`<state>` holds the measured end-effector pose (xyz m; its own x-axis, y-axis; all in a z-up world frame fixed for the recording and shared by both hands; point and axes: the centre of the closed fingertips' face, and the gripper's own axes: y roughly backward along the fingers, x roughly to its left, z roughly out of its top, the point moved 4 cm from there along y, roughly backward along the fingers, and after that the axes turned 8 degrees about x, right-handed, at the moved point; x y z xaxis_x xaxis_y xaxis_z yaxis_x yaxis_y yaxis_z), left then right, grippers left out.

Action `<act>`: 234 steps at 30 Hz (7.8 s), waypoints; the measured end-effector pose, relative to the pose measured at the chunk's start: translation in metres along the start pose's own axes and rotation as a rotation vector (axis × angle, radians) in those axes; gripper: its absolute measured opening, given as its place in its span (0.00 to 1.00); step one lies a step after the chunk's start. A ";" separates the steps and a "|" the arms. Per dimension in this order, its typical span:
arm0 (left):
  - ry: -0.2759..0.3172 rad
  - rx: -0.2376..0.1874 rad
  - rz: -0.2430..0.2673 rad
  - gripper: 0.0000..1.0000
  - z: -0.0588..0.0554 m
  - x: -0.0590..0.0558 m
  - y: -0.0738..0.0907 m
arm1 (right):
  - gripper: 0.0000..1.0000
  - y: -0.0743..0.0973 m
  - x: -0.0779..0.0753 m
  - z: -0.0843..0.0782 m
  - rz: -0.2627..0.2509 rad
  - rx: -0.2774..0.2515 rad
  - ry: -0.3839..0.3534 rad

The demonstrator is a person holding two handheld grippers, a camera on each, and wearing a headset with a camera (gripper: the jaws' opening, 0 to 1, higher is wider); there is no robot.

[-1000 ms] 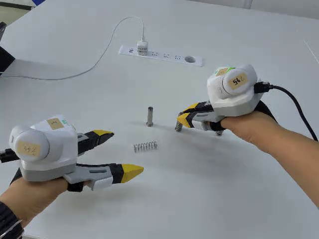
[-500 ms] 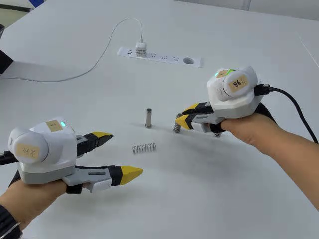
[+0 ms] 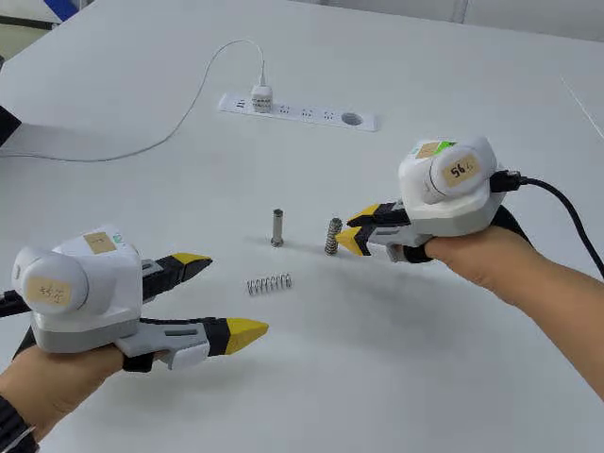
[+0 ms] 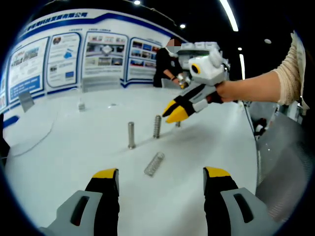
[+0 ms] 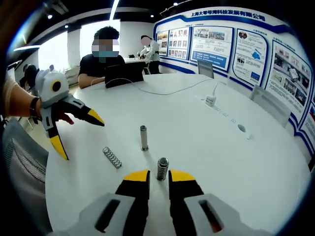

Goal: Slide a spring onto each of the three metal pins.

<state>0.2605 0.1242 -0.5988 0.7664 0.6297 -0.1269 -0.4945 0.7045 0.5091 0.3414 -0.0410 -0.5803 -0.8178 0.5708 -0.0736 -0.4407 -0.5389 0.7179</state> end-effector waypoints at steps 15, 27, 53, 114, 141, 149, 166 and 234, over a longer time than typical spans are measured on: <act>-0.007 0.003 -0.003 0.71 0.002 -0.003 -0.001 | 0.16 -0.003 0.024 -0.003 0.071 -0.010 0.061; -0.001 0.006 0.000 0.71 -0.001 -0.002 -0.001 | 0.16 -0.014 0.045 0.010 0.173 -0.024 0.140; 0.005 0.017 0.006 0.71 -0.004 0.001 -0.001 | 0.18 -0.047 0.065 0.011 0.281 0.021 0.211; 0.005 0.014 0.002 0.70 -0.004 0.000 -0.001 | 0.12 -0.040 0.076 0.010 0.307 0.062 0.281; 0.002 0.000 -0.001 0.70 -0.001 -0.001 -0.001 | 0.12 -0.027 0.076 0.029 0.285 0.061 0.295; -0.002 -0.004 -0.001 0.70 0.000 -0.001 -0.001 | 0.12 -0.021 0.076 0.035 0.286 0.056 0.283; -0.005 -0.014 0.004 0.71 0.002 -0.001 0.002 | 0.12 -0.001 0.075 0.055 0.283 0.058 0.275; 0.015 -0.028 0.025 0.71 -0.002 0.009 0.007 | 0.12 -0.021 0.023 0.100 0.248 0.261 0.335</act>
<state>0.2634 0.1356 -0.5977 0.7475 0.6521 -0.1269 -0.5252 0.6970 0.4882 0.3690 0.0449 -0.5277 -0.9792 0.1917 -0.0663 -0.1454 -0.4354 0.8884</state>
